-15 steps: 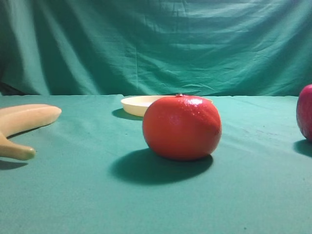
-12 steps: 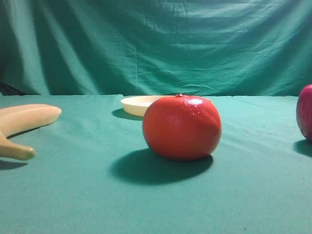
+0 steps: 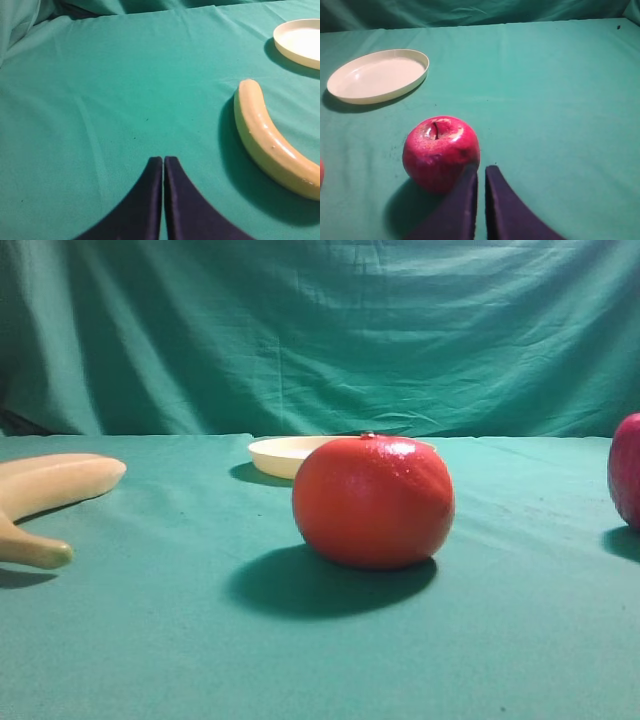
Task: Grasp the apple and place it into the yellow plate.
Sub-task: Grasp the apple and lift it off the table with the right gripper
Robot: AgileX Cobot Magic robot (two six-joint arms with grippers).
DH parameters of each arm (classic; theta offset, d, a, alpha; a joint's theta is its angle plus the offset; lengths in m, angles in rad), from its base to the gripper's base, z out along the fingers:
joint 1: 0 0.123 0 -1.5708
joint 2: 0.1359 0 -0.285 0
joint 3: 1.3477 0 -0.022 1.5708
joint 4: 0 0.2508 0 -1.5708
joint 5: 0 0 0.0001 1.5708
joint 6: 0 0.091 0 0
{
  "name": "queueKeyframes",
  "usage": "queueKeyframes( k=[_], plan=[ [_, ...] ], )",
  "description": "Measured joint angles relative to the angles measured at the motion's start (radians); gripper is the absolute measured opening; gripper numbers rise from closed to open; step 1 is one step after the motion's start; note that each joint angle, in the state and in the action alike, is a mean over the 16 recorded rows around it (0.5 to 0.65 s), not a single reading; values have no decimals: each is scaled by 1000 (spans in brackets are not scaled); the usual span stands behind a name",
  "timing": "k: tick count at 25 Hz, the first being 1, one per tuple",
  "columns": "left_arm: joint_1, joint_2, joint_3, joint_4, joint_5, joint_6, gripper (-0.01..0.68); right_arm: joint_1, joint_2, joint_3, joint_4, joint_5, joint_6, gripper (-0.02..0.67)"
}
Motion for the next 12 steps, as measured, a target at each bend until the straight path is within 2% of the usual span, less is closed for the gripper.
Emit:
queueKeyframes(
  k=[7,12],
  plan=[
    [0,0,0,0,0,0,0,0,0,0,8,-18,-5,48],
    [0,0,0,0,0,0,0,0,0,1,43,-124,-8,48]
  ],
)
